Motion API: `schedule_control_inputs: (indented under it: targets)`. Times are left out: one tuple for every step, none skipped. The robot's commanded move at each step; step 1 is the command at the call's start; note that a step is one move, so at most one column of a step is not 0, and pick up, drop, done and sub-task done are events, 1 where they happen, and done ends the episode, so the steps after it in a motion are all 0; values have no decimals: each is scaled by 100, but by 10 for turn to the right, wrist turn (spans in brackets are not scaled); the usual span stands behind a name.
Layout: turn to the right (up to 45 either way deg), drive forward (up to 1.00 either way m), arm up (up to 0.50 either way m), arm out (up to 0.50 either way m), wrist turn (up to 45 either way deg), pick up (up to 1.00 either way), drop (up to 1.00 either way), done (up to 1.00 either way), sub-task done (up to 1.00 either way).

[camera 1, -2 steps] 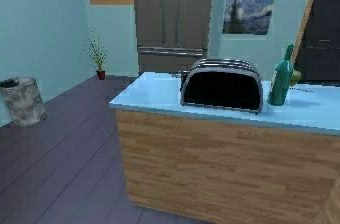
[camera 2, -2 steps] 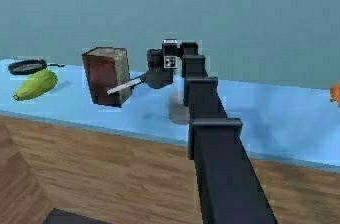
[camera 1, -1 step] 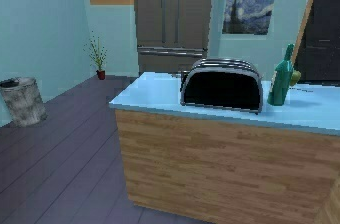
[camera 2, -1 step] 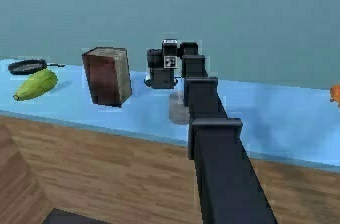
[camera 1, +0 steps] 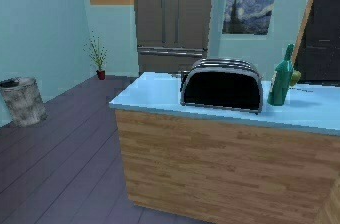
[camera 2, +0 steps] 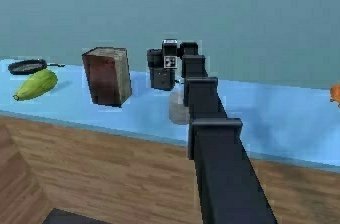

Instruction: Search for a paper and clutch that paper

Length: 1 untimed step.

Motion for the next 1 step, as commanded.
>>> schedule_control_inputs:
  targets:
    - [0,0,-16,0,0,0,0,0,0]
